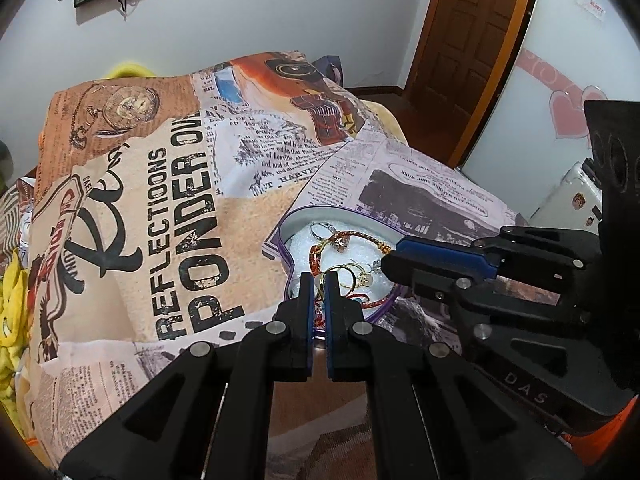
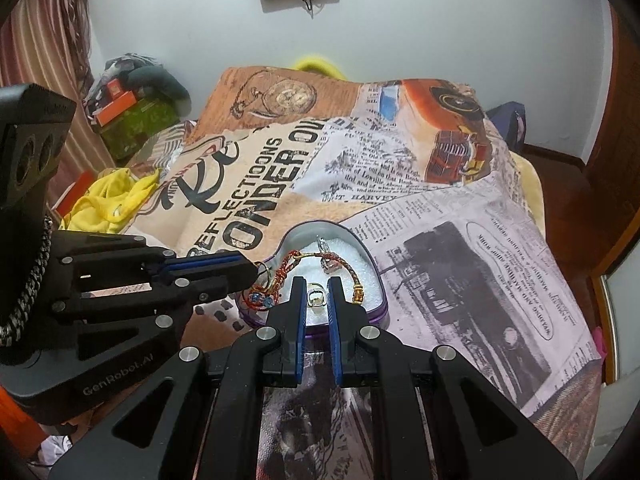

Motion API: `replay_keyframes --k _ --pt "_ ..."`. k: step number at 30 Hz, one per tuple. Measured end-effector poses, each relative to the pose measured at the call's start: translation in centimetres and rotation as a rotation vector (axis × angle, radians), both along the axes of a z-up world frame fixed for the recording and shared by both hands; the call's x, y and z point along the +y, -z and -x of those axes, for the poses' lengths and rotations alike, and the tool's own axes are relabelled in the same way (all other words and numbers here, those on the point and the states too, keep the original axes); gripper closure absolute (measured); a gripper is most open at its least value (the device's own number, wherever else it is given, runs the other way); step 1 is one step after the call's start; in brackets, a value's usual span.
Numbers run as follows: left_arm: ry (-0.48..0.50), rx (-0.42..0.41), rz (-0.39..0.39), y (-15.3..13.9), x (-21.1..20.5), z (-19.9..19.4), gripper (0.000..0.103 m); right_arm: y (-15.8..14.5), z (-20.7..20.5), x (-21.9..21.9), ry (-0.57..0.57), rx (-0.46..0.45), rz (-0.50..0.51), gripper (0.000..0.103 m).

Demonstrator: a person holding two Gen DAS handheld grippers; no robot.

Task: Organize jewelry
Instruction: 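Carry the gold ring over the purple tin with the right gripper, then lower the ring into the tin and open the right gripper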

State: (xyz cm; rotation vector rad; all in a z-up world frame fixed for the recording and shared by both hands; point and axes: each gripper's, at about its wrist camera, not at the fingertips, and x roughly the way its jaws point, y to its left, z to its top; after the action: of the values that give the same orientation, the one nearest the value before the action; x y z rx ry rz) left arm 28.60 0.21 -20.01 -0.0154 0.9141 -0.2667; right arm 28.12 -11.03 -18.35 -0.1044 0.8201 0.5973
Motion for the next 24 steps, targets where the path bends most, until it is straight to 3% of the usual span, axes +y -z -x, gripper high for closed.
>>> replay_keyframes --k 18,24 --pt "0.003 0.007 0.002 0.3 0.0 -0.1 0.1 1.0 -0.6 0.5 -0.014 0.048 0.017 0.093" --pt "-0.023 -0.013 -0.007 -0.9 0.5 0.7 0.1 0.3 -0.1 0.3 -0.002 0.029 0.015 0.082"
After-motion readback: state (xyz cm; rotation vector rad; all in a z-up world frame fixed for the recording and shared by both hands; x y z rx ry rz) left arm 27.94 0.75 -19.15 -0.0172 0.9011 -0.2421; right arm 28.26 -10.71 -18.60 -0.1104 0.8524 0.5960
